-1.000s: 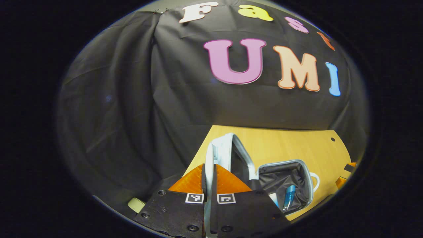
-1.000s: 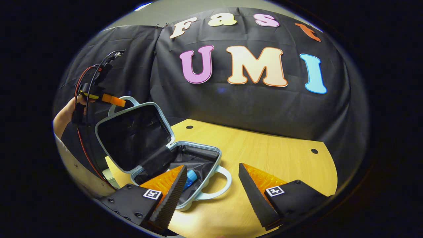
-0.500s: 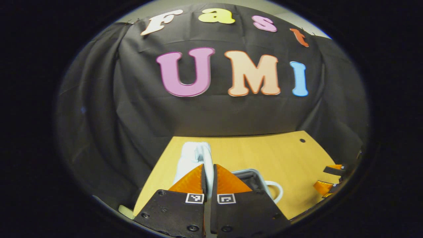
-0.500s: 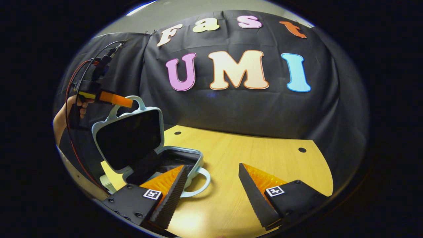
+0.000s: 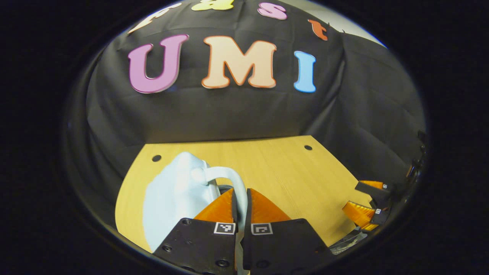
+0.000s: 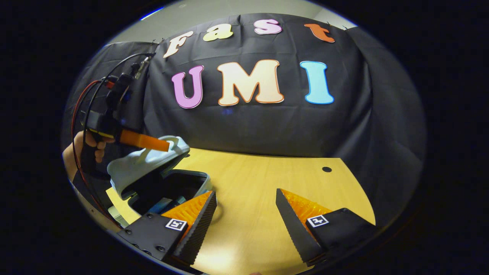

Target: First open the suitcase, pack the skin care products into it, and then close the suitcase.

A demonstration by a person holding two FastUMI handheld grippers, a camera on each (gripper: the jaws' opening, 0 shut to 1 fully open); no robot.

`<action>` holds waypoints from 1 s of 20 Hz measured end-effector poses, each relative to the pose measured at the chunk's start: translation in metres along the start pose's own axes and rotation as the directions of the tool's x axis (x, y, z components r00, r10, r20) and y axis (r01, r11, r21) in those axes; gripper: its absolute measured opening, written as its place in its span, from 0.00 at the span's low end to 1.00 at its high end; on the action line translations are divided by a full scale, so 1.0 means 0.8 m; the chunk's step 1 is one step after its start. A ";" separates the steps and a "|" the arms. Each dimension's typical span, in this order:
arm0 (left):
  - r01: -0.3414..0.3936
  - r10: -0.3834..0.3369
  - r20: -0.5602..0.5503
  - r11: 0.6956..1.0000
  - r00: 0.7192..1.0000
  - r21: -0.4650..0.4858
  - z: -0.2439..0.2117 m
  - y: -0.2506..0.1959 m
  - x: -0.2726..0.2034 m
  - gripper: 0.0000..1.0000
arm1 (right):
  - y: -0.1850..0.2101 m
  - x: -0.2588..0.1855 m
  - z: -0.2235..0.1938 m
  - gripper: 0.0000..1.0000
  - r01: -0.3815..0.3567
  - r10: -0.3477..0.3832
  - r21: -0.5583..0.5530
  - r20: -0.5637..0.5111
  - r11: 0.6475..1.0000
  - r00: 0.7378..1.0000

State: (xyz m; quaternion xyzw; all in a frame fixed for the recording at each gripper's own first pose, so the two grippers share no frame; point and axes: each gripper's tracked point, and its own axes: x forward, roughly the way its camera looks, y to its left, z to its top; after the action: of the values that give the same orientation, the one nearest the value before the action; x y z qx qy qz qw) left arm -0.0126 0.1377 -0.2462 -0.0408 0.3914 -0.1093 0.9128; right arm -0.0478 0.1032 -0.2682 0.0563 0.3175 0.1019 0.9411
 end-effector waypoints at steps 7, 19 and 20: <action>0.037 -0.037 -0.125 0.999 0.992 -0.001 -0.074 -0.046 0.053 0.04 | -0.060 -0.028 -0.007 0.98 0.095 -0.095 0.029 -0.014 0.995 0.995; -0.171 0.164 0.185 0.985 0.969 0.025 -0.010 -0.091 0.013 0.95 | -0.104 -0.055 0.068 0.98 0.043 -0.047 0.030 0.151 0.999 0.987; -0.219 0.204 0.286 0.976 0.936 0.020 0.022 -0.096 -0.012 0.93 | -0.109 -0.057 0.090 0.98 0.044 -0.046 0.014 0.192 0.999 0.980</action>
State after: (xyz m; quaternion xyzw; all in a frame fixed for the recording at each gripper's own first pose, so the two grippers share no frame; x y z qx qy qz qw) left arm -0.0191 0.0653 -0.2154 0.0101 0.2564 -0.0137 0.9664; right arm -0.0260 0.0052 -0.1993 0.0632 0.2266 0.0731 0.9692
